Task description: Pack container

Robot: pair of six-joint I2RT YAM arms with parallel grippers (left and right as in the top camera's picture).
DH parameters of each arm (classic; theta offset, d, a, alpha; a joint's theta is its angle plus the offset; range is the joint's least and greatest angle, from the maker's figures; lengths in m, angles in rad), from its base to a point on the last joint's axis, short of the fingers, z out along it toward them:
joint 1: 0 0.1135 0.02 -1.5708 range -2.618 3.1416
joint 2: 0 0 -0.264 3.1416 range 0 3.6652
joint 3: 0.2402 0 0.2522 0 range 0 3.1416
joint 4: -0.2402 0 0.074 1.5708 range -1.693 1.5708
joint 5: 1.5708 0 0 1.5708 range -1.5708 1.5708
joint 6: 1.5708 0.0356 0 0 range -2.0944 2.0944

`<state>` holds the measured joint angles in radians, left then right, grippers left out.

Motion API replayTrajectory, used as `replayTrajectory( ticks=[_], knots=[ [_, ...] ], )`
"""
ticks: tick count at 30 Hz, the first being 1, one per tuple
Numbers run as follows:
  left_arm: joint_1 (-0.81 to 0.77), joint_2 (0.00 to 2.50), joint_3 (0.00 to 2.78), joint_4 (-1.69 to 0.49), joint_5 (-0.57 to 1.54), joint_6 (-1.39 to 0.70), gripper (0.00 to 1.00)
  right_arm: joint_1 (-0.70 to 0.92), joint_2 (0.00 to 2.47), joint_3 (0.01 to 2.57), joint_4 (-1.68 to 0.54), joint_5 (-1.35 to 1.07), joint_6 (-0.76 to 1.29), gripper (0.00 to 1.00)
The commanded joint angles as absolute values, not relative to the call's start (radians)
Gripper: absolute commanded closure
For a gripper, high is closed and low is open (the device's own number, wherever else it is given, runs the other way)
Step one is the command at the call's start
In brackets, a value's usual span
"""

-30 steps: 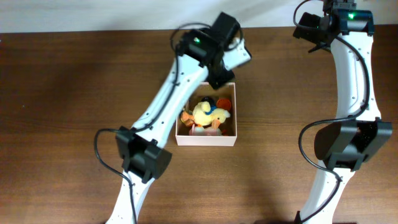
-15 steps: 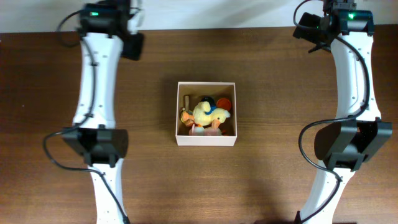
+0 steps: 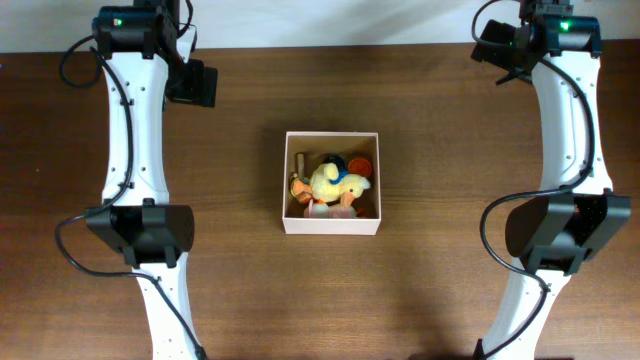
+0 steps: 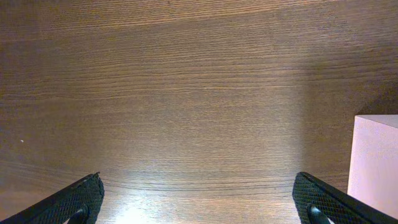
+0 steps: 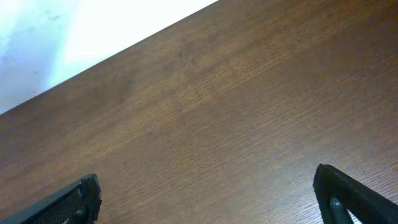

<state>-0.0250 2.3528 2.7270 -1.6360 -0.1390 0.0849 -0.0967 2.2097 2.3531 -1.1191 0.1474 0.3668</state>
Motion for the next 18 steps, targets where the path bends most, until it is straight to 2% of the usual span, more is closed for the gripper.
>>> replayTrajectory(
  ticks=[1,18],
  knots=[
    [-0.027,2.343,2.744,-1.639,-0.135,0.078,0.01,-0.092,2.218,2.354,-1.118,0.146,0.379,0.01],
    [-0.035,2.343,2.744,-1.639,-0.136,0.079,0.01,-0.092,2.218,2.354,-1.118,0.146,0.379,0.01]
  ],
)
